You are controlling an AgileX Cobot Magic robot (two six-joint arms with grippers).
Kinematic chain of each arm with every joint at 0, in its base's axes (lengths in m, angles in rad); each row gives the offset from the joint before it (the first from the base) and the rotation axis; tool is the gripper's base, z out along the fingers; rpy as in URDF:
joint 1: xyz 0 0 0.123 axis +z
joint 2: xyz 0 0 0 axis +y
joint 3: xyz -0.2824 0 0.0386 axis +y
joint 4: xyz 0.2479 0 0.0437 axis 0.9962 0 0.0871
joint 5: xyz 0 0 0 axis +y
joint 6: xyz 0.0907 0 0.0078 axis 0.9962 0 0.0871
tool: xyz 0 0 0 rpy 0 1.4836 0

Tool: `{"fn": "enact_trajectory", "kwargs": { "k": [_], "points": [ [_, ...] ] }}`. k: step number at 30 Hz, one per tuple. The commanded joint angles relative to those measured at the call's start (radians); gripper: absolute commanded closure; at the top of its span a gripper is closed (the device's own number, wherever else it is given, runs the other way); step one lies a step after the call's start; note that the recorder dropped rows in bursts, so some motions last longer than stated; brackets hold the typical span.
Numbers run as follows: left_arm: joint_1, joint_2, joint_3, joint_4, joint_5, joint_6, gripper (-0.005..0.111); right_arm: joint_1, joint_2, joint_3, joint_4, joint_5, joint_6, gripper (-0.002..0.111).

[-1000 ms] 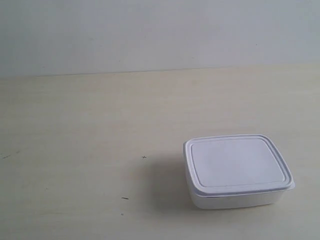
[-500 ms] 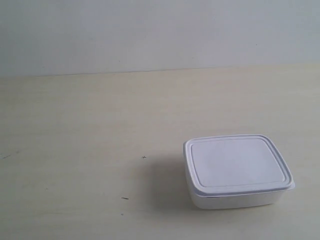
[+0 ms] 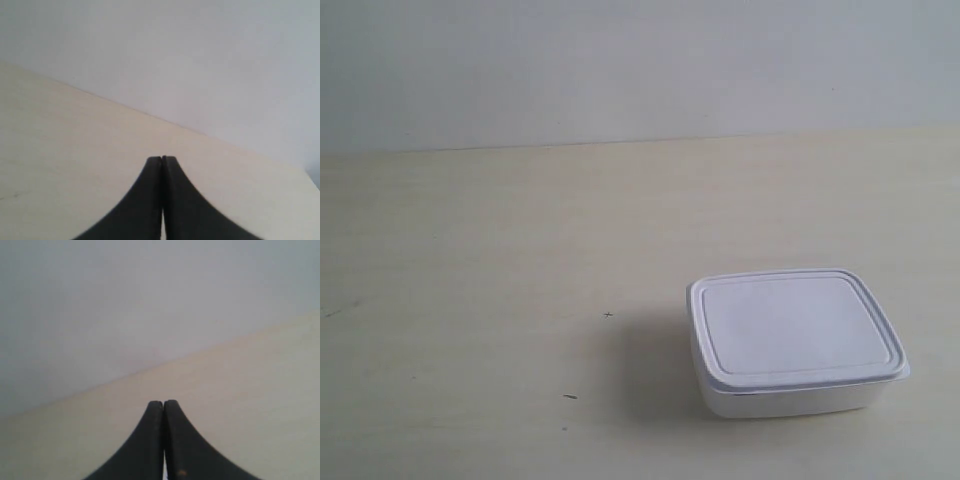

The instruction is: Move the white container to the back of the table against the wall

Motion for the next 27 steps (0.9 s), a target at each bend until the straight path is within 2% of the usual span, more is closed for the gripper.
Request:
{"fn": "enact_trajectory", "kwargs": {
  "k": [1,2,4,6,7,10,11,14,15,16,18,20,21,22,23,24,25,26,27],
  "points": [
    [-0.007,0.18,-0.202,-0.302,0.238,0.291,0.107,-0.003,0.21,-0.235,0.102,0.279,-0.194,0.108],
    [-0.007,0.237,-0.24,-0.355,0.294,0.335,0.107,-0.003,0.278,-0.308,0.122,0.357,-0.216,0.108],
    [-0.021,0.292,-0.26,-0.36,0.362,0.337,0.107,-0.003,0.371,-0.402,0.143,0.458,-0.216,0.108],
    [-0.074,0.314,-0.26,-0.355,0.369,0.345,0.107,-0.003,0.43,-0.461,0.166,0.509,-0.216,0.108],
    [-0.119,0.323,-0.26,-0.36,0.345,0.362,0.107,-0.003,0.454,-0.478,0.172,0.523,-0.217,0.108],
    [-0.192,0.339,-0.26,-0.364,0.242,0.376,0.107,-0.003,0.479,-0.486,0.172,0.528,-0.219,0.108],
    [-0.227,0.36,-0.262,-0.376,0.203,0.439,0.107,-0.003,0.487,-0.486,0.172,0.528,-0.228,0.108],
    [-0.238,0.411,-0.279,-0.475,0.233,0.603,0.107,-0.003,0.498,-0.486,0.172,0.516,-0.237,0.108],
    [-0.238,0.446,-0.303,-0.476,0.329,0.626,0.107,-0.003,0.498,-0.486,0.172,0.515,-0.237,0.108],
    [-0.238,0.462,-0.312,-0.47,0.365,0.626,0.107,-0.003,0.498,-0.486,0.172,0.513,-0.237,0.108],
    [-0.281,0.511,-0.338,-0.387,0.302,0.572,0.107,-0.001,0.504,-0.486,0.172,0.514,-0.24,0.108],
    [-0.426,0.556,-0.349,-0.197,0.133,0.418,0.107,0.043,0.537,-0.486,0.17,0.514,-0.254,0.108],
    [-0.491,0.573,-0.349,-0.156,0.085,0.398,0.107,0.059,0.551,-0.486,0.166,0.514,-0.254,0.108],
    [-0.595,0.606,-0.349,-0.104,0.004,0.345,0.107,0.087,0.582,-0.486,0.152,0.514,-0.254,0.108],
    [-0.652,0.627,-0.349,-0.078,-0.043,0.316,0.107,0.103,0.6,-0.486,0.14,0.514,-0.254,0.108],
    [-0.746,0.677,-0.349,-0.034,-0.122,0.271,0.107,0.137,0.632,-0.486,0.107,0.52,-0.246,0.108],
    [-0.791,0.706,-0.349,-0.012,-0.145,0.244,0.107,0.156,0.647,-0.486,0.085,0.529,-0.226,0.108],
    [-0.864,0.763,-0.349,0.018,-0.174,0.216,0.107,0.195,0.674,-0.482,0.044,0.551,-0.202,0.108],
    [-0.887,0.789,-0.349,0.028,-0.188,0.201,0.107,0.216,0.684,-0.48,0.029,0.557,-0.202,0.108]
  ]
}}
